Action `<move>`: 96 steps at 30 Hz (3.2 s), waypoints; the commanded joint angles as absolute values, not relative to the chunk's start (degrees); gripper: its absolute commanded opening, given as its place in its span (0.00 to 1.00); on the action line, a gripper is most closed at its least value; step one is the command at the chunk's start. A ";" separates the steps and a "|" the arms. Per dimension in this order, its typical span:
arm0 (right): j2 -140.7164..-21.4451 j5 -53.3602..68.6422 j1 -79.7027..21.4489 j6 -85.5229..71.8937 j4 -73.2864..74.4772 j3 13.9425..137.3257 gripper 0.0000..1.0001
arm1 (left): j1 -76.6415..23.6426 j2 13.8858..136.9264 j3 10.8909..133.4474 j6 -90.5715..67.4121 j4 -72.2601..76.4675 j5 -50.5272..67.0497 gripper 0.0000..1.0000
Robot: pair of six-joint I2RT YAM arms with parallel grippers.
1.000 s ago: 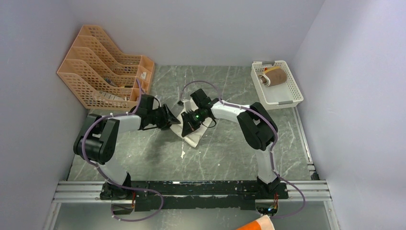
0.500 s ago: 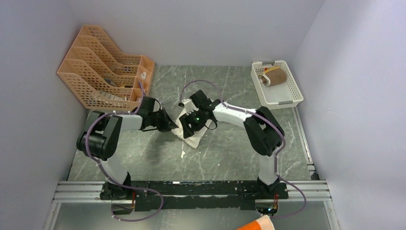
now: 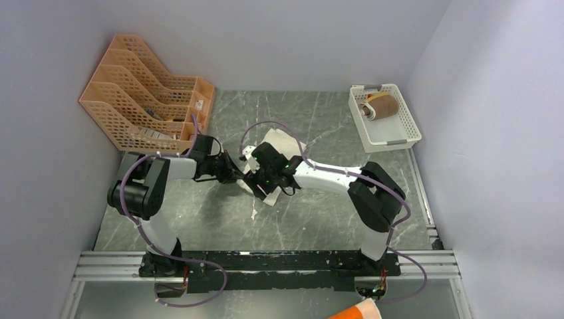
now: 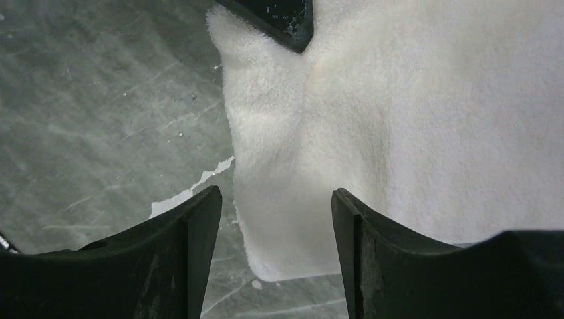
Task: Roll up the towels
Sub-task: Roll the towel at the center of the board.
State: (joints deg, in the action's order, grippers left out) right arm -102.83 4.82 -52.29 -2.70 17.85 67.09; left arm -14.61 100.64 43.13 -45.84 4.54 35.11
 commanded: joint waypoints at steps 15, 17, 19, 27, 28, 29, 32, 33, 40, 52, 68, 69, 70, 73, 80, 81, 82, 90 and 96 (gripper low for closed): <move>-110.62 -6.82 -57.46 -2.04 13.63 70.16 0.46 | -12.33 102.29 43.58 -44.04 2.23 39.01 0.07; -111.25 -9.75 -57.52 -2.41 13.67 70.23 0.26 | -12.10 102.30 43.64 -44.00 2.08 39.34 0.07; -111.15 -10.86 -57.50 -2.48 13.27 69.84 0.01 | -11.59 102.03 43.73 -43.96 1.89 39.69 0.07; -110.49 20.72 -50.96 -5.17 11.27 68.14 0.00 | -6.41 96.32 45.73 -41.47 -2.41 38.35 0.54; -111.28 29.45 -49.11 -6.32 10.80 68.20 0.00 | -5.95 95.06 46.06 -41.05 -3.28 37.62 0.59; -112.25 34.89 -47.46 -7.62 10.16 68.14 0.00 | -5.51 94.29 46.35 -40.71 -4.11 37.05 0.62; -113.37 43.00 -44.22 -10.37 8.22 67.88 0.00 | -4.68 92.00 46.47 -40.00 -5.60 36.00 0.67; -113.32 44.64 -43.46 -11.16 7.52 67.79 0.00 | -4.44 91.35 46.27 -39.99 -5.62 35.86 0.68; -119.99 53.64 -38.00 -17.46 9.89 71.28 0.00 | -4.35 88.49 40.70 -41.71 -0.12 39.13 0.65; -125.71 56.93 -34.67 -25.78 7.82 70.93 0.03 | -6.88 85.62 32.11 -42.43 5.69 40.44 0.61; -127.82 55.20 -33.97 -25.46 11.55 71.93 0.03 | -14.41 92.64 33.47 -42.79 15.59 40.27 0.60; -127.65 55.08 -34.01 -25.33 11.72 71.97 0.03 | -14.46 93.54 34.06 -42.04 14.54 39.50 0.60; -127.54 55.05 -33.96 -25.18 12.02 72.02 0.03 | -14.42 94.30 34.93 -41.04 12.96 38.51 0.59; -127.44 54.81 -33.75 -24.73 12.99 72.21 0.03 | -14.46 96.47 38.18 -37.31 6.98 34.40 0.56; -126.14 45.39 -34.40 -18.22 22.29 76.42 0.16 | -14.71 101.34 46.21 -31.73 -3.47 29.78 0.56; -125.63 42.60 -34.77 -16.54 24.53 77.60 0.22 | -14.95 102.12 47.39 -30.74 -4.92 29.38 0.56; -124.89 39.23 -35.17 -15.14 26.07 78.55 0.30 | -15.21 102.96 48.52 -29.47 -6.43 28.92 0.56; -114.19 12.75 -40.47 -7.40 32.12 80.00 0.59 | -17.82 105.19 52.41 -24.81 -14.00 25.15 0.54; -104.29 -4.26 -49.48 -2.89 27.09 73.97 0.61 | -17.84 106.45 53.25 -22.86 -16.79 26.10 0.54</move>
